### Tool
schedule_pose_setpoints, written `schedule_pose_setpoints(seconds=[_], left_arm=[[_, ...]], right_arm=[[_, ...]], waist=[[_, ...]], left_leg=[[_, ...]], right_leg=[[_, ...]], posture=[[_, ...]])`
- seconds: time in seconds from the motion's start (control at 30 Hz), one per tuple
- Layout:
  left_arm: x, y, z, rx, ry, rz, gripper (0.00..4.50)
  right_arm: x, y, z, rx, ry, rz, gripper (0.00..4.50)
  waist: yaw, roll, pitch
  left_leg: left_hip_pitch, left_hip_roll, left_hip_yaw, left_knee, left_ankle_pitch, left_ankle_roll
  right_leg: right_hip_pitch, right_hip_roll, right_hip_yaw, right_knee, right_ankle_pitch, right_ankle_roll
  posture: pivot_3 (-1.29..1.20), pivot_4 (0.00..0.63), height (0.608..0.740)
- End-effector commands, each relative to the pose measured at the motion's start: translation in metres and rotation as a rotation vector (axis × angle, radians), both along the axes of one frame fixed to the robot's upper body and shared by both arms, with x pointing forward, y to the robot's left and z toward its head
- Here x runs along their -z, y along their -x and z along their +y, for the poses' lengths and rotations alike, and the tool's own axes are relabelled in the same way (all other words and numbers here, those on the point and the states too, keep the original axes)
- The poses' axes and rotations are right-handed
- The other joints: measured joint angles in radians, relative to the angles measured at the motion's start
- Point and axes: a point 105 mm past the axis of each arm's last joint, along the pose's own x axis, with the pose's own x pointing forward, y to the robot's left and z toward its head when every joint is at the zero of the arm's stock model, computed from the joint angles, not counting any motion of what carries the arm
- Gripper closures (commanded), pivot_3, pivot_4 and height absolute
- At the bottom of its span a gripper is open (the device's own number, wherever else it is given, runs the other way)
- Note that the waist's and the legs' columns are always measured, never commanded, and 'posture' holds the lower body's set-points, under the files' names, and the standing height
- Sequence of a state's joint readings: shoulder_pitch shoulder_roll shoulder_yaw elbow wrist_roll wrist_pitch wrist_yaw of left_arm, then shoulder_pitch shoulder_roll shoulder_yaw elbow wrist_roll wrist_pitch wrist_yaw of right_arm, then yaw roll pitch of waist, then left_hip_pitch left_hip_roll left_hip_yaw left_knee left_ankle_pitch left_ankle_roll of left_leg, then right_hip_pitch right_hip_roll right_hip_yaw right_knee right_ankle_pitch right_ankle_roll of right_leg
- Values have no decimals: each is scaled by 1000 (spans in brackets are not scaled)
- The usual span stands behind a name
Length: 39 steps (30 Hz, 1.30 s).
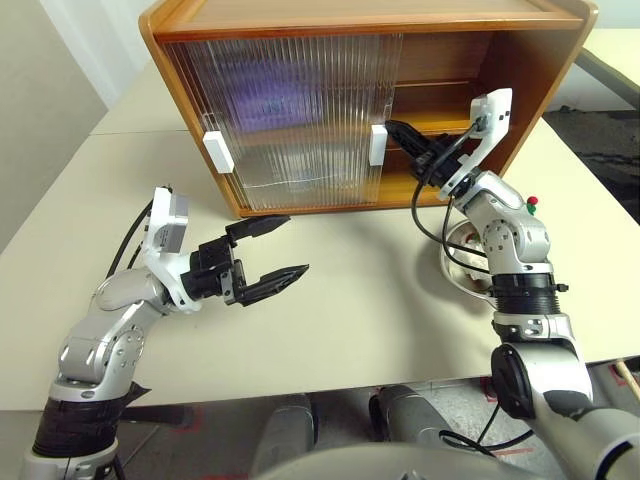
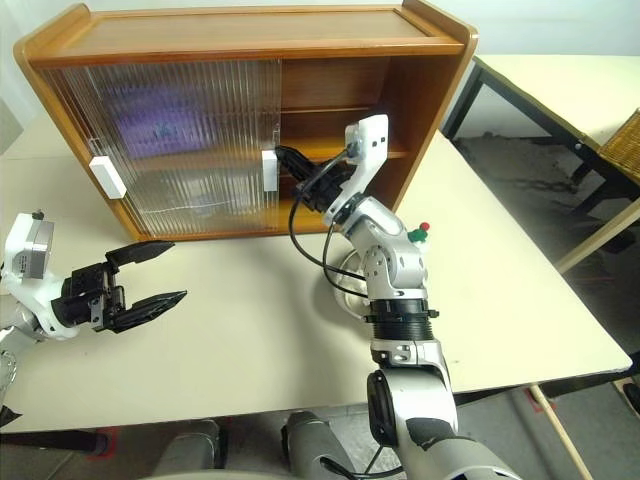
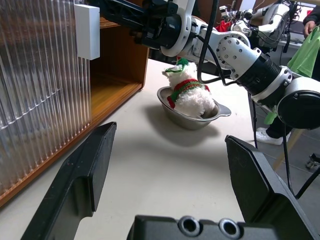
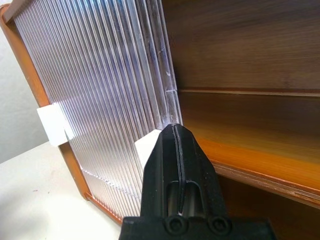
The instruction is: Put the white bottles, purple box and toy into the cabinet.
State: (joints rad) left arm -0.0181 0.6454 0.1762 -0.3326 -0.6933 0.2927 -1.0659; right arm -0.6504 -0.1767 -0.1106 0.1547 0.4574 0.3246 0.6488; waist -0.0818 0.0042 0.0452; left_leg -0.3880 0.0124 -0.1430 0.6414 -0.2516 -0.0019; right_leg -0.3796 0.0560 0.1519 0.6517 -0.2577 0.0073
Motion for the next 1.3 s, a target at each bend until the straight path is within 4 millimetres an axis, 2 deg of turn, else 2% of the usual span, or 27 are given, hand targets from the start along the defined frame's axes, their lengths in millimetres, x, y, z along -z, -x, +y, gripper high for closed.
schedule_pose_setpoints(seconds=[0.03,0.17,0.3,0.33,0.4,0.53,0.73,0.77,0.9,1.1,1.3], left_arm=[[3,0,-3,7,-12,6,0],[3,1,-4,9,-11,8,0],[1,0,-5,11,-11,4,0],[1,0,-5,11,-11,3,0],[0,-1,-5,11,-12,3,0],[1,-2,-4,11,-14,3,0],[0,-3,-4,18,-16,2,0],[0,-4,-5,19,-16,2,0],[-1,-4,-6,25,-18,1,0],[-2,-5,-4,28,-25,2,0],[-3,-5,-5,39,-30,5,0]], right_arm=[[-6,3,9,-37,5,-10,4452],[-6,1,-2,-9,23,-10,4452],[0,1,-32,23,73,27,4452],[3,4,-43,10,89,52,4298],[7,14,-58,-40,105,99,3850],[13,35,-96,-83,167,188,2439],[14,47,-147,5,225,266,215],[13,48,-154,28,228,272,48],[16,55,-176,77,256,314,48],[32,72,-197,98,223,445,48],[41,79,-216,169,195,491,48]], waist=[[0,0,0],[1,0,0],[9,0,0],[14,0,0],[25,-1,0],[30,-1,1],[25,-2,1],[25,-2,1],[26,-2,1],[26,-2,1],[24,-2,1]], left_leg=[[0,0,0,0,0,0],[0,0,0,-1,0,0],[-1,0,0,0,0,0],[-2,0,0,0,0,0],[-3,0,0,0,0,-1],[-3,0,3,1,1,-2],[0,0,9,1,1,-2],[1,0,10,1,1,-2],[1,0,10,2,2,-1],[1,-1,10,2,2,-1],[1,-1,11,2,2,-1]], right_leg=[[0,0,0,0,0,0],[-1,0,0,1,0,0],[-1,0,0,0,0,0],[-1,0,0,0,0,0],[-1,-1,0,0,-1,0],[0,-1,0,0,-5,-3],[2,0,2,0,-4,1],[4,0,3,0,-5,1],[4,0,4,0,-9,3],[5,0,4,0,-9,3],[5,0,5,0,-10,5]], posture=[[-79,77,740],[-79,76,740],[-85,74,740],[-85,74,740],[-85,74,740],[-85,74,740],[-107,71,740],[-107,71,740],[-112,68,740],[-115,66,740],[-126,65,740]])
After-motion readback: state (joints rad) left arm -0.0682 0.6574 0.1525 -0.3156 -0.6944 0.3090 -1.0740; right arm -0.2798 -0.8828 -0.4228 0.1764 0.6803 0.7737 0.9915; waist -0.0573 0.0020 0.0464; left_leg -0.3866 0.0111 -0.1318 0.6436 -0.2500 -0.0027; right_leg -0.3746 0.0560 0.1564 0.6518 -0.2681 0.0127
